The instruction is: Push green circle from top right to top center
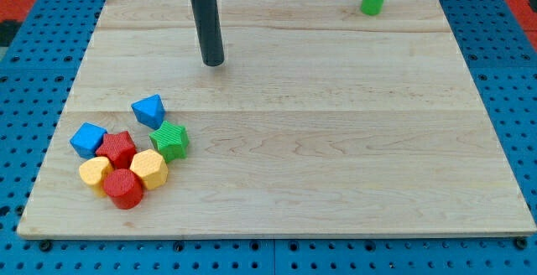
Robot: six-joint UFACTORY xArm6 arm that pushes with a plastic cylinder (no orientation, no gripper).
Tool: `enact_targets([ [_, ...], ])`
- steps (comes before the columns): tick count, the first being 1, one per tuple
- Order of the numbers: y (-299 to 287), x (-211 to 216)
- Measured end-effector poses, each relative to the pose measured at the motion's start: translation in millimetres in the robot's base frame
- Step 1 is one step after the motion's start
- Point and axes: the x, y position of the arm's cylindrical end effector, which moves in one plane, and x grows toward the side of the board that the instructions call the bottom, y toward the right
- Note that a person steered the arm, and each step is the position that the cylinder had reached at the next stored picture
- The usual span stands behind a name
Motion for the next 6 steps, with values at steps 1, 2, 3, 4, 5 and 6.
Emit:
enact_targets([
  [1, 69, 1],
  [2, 166, -2],
  [3, 243, -32],
  [4, 340, -114],
  [5, 305, -155],
  [6, 233, -156],
])
